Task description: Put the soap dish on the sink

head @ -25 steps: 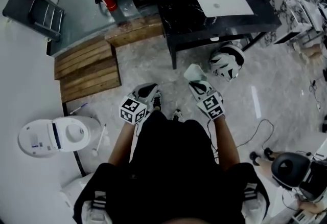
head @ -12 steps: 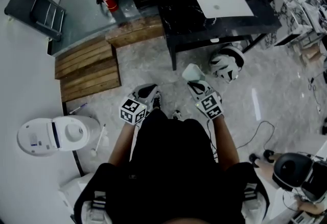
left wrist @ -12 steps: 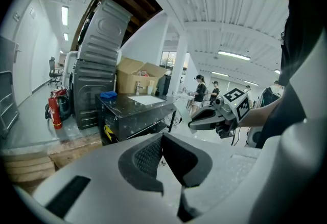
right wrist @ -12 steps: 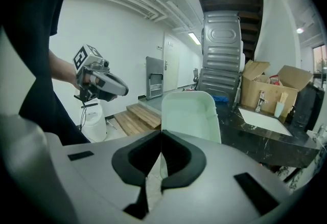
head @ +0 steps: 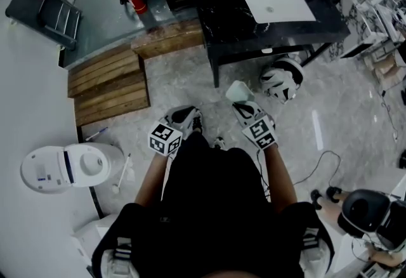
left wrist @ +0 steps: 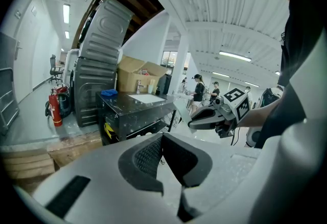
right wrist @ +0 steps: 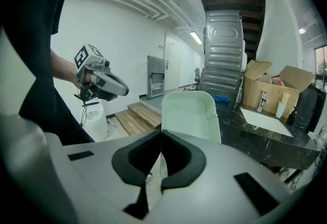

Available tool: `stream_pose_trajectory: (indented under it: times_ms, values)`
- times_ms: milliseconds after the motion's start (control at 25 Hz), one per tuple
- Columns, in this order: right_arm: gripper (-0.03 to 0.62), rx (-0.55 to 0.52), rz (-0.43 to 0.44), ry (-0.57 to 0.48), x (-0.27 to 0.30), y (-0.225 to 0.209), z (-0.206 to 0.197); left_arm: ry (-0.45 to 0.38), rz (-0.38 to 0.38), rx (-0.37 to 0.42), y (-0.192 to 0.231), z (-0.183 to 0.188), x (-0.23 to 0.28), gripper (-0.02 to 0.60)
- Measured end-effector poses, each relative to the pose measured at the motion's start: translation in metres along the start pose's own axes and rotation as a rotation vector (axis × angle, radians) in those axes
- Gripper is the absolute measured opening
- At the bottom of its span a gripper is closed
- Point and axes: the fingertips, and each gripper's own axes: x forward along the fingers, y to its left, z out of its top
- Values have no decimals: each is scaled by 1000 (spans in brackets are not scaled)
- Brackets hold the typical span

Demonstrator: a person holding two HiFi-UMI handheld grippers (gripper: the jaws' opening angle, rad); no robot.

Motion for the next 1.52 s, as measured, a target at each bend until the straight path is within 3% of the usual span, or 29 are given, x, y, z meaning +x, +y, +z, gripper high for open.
stream_pose_trajectory:
  times_ms: [560, 1520]
  values:
    - [-3, 7, -27, 30, 21, -18, 5, 13, -49, -5, 29, 8, 21, 0]
    - [-3, 26, -63, 68, 76, -80, 26, 25, -112, 10, 101, 52, 73, 0]
